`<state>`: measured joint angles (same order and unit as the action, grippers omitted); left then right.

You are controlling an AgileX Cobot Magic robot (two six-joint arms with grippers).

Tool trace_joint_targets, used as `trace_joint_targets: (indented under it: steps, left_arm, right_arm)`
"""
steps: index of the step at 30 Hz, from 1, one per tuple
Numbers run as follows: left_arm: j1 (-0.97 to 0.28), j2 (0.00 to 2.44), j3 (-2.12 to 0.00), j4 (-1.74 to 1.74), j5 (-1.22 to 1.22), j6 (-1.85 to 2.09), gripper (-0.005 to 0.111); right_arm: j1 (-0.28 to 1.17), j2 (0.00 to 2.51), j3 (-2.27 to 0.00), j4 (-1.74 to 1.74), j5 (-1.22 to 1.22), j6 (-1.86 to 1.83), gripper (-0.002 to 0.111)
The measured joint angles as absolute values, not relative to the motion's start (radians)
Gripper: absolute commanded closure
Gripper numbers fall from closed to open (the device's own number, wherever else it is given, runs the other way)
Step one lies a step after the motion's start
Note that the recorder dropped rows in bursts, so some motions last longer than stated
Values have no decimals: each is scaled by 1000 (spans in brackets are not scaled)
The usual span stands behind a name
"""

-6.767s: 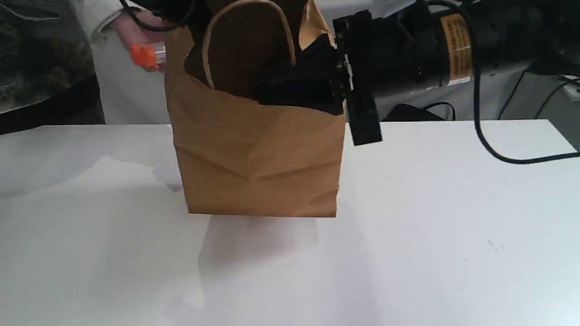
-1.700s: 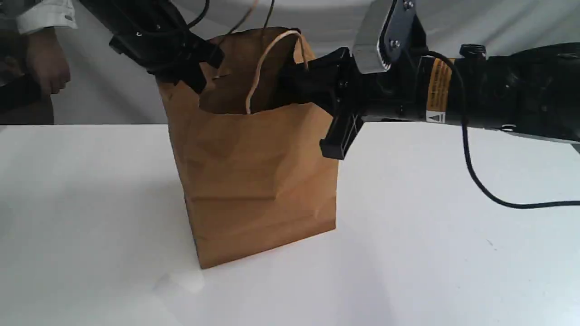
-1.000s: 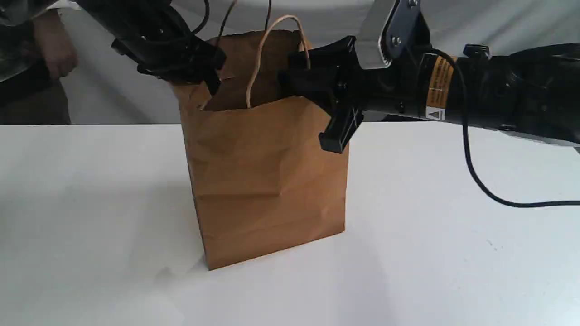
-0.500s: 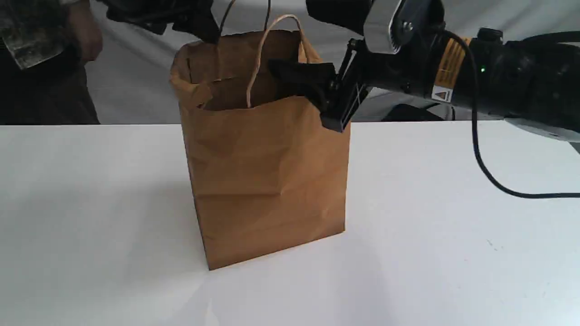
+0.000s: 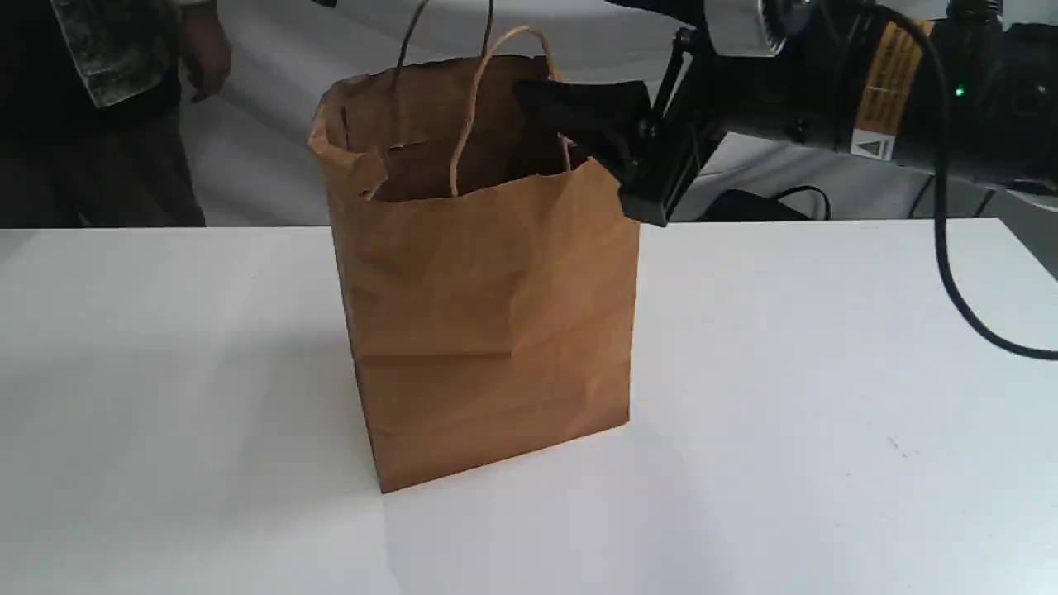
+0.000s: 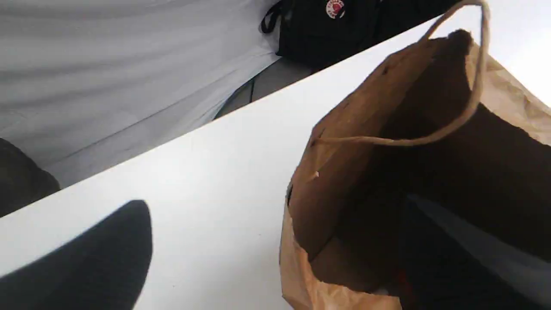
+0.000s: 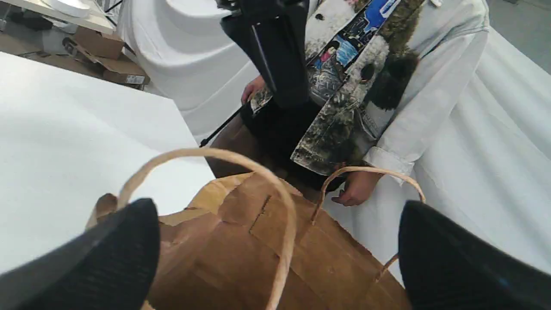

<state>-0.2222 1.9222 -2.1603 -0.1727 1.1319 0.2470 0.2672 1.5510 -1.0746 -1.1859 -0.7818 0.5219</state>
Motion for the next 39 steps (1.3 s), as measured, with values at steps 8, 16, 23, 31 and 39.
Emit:
trace_joint_targets:
  steps: [8, 16, 23, 31, 39]
  left_arm:
    - [-222, 1893, -2159, -169, 1174, 224, 28]
    - [-222, 1762, -2035, -169, 1120, 220, 28]
    - [-222, 1568, -1822, -169, 939, 220, 28]
    - [-222, 1301, -1542, -171, 647, 220, 28]
    - [-222, 1049, -1227, -218, 341, 218, 28]
  right_arm:
    - [267, 1464, -1020, -1188, -751, 520, 35]
    - [267, 1309, -1018, -1190, -547, 520, 40]
    - [267, 1145, -1018, -1190, -372, 585, 41]
    - [267, 952, -962, -1151, -298, 629, 48]
    - [267, 733, -854, -1076, -299, 631, 54]
